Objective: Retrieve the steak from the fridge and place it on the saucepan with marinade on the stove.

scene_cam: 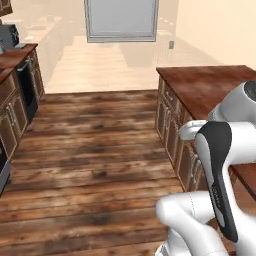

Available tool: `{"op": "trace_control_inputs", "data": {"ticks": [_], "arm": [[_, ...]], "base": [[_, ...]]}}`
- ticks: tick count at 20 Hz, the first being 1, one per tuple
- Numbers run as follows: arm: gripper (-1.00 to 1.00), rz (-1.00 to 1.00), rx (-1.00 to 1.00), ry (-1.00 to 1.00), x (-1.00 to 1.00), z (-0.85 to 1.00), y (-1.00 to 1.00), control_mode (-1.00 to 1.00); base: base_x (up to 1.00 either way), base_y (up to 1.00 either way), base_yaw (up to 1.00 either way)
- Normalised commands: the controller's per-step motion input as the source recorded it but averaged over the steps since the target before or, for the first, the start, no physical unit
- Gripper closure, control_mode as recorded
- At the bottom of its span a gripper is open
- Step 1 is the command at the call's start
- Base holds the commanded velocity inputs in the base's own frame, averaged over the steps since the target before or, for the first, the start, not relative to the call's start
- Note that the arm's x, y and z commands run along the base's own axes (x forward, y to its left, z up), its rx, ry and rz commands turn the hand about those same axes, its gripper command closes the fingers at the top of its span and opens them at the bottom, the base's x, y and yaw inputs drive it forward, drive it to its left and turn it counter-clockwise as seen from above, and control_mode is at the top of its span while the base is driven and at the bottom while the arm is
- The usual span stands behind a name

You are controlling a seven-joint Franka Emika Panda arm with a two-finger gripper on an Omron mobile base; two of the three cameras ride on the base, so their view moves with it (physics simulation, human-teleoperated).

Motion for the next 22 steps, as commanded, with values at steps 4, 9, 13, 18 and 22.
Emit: {"op": "trace_control_inputs", "data": {"ticks": [4, 9, 13, 18, 22], "arm": [[1.0, 0.0, 0.0, 0.0, 0.0, 0.0, 0.0, 1.0], [1.0, 0.0, 0.0, 0.0, 0.0, 0.0, 0.0, 1.0], [1.0, 0.0, 0.0, 0.0, 0.0, 0.0, 0.0, 1.0], [1.0, 0.0, 0.0, 0.0, 0.0, 0.0, 0.0, 1.0], [1.0, 0.0, 0.0, 0.0, 0.0, 0.0, 0.0, 1.0]], "base": [[1.0, 0.91, 0.05], [1.0, 0.74, 0.09], [1.0, 0.42, 0.48], [0.99, 0.16, 0.62], [0.84, 0.09, 0.68]]}}
